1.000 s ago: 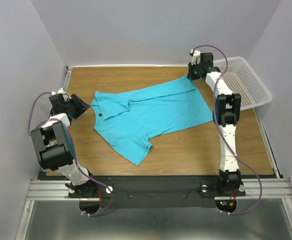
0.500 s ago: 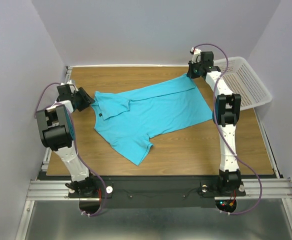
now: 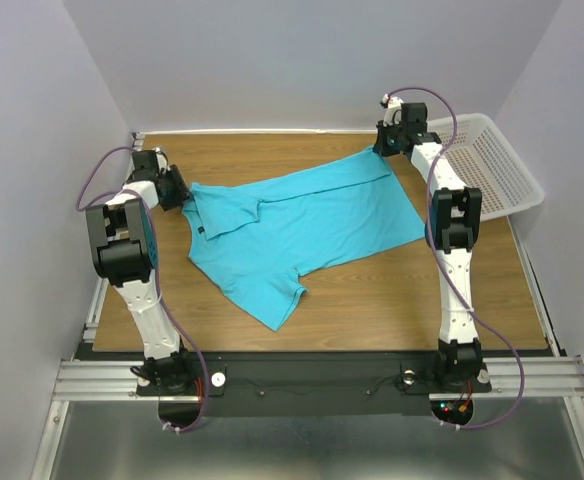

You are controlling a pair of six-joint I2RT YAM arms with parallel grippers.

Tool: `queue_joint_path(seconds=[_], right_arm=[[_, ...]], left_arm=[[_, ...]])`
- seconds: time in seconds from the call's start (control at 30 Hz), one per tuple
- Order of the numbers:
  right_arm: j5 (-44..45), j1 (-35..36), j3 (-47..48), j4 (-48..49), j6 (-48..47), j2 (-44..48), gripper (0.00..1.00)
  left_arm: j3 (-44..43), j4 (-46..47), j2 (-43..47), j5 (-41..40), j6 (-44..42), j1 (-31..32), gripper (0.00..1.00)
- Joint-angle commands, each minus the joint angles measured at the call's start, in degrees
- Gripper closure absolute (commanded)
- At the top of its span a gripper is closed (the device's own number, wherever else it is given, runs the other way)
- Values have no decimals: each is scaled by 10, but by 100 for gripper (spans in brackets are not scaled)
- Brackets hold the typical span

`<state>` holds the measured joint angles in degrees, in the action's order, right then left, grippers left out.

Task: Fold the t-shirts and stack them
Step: Fold the tshirt

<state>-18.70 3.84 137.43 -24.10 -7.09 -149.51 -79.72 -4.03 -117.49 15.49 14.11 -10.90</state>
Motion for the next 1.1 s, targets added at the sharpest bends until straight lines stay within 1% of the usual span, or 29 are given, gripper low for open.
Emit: queue_joint_path(seconds=[0.0,0.13,0.23,0.27,0.33,0.37,0.43,0.53,0.57,0.6,0.7,0.83,0.9,1.07], right_arm=[[-6,5,5,36,8,-1,99],[-4,5,5,36,9,-1,99],[-4,5,6,38,10,-2,100],[-2,4,6,38,11,-3,99],[1,4,9,39,12,-5,99],[2,5,10,39,13,-6,99],[3,5,15,40,14,-12,99],[6,4,21,40,16,-18,99],[9,4,26,41,16,-21,99],[13,4,28,41,17,-22,99],[36,4,35,45,21,-30,99],[84,5,33,59,35,-31,100],[94,4,29,70,38,-32,99],[122,4,22,91,49,-30,99]], left_arm=[[-6,-34,16,-46,-24,1,48],[2,-25,26,-30,-28,1,48],[-20,-40,6,-7,-37,2,49],[-35,-54,-2,2,-41,3,53],[-46,-70,-22,24,-49,6,57],[-52,-75,-27,30,-51,9,61],[-54,-81,-37,48,-58,10,67],[-47,-79,-41,67,-59,11,81],[-44,-75,-39,67,-58,11,96],[-42,-71,-38,67,-57,11,100],[-39,-57,-27,68,-42,-2,100],[-32,-30,2,34,-22,-25,100],[-38,-27,9,24,-19,-29,100],[-75,-51,-12,9,-22,-35,100]])
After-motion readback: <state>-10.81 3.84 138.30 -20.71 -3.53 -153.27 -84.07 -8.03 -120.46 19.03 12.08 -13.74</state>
